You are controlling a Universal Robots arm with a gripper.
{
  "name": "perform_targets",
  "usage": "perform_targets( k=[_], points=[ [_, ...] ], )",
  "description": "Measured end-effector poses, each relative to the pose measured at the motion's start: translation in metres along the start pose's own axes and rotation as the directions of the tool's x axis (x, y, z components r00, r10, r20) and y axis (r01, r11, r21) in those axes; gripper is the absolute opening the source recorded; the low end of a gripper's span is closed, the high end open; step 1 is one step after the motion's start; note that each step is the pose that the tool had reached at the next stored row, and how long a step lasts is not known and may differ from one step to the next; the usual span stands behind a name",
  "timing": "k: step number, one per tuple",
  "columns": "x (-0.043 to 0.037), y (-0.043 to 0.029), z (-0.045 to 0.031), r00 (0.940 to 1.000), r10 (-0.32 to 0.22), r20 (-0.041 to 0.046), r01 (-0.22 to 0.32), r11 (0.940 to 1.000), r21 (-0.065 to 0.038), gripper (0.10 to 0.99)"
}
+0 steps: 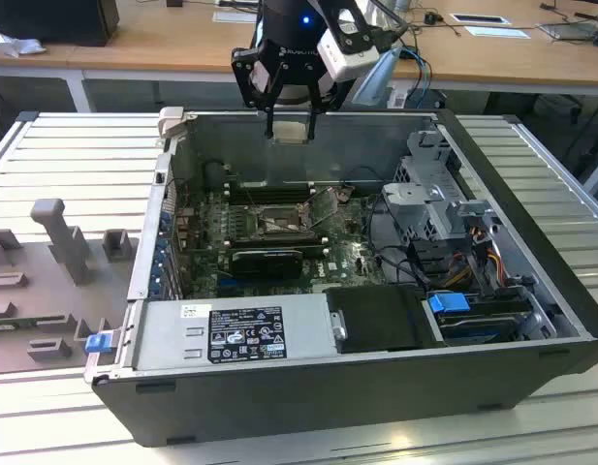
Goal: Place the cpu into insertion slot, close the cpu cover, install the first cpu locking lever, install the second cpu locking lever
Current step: 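Place the cpu into insertion slot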
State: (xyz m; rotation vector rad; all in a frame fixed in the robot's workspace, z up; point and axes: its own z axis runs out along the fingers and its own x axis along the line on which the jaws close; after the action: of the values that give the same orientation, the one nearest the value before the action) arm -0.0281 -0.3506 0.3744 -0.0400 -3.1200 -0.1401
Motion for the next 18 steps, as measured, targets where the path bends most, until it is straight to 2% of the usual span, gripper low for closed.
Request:
perform_targets(
  k=[18],
  points=[
    [0.0, -0.0002, 0.0017, 0.9985, 0.054, 0.0047, -0.054, 0.9986, -0.001, 0.541]
  ],
)
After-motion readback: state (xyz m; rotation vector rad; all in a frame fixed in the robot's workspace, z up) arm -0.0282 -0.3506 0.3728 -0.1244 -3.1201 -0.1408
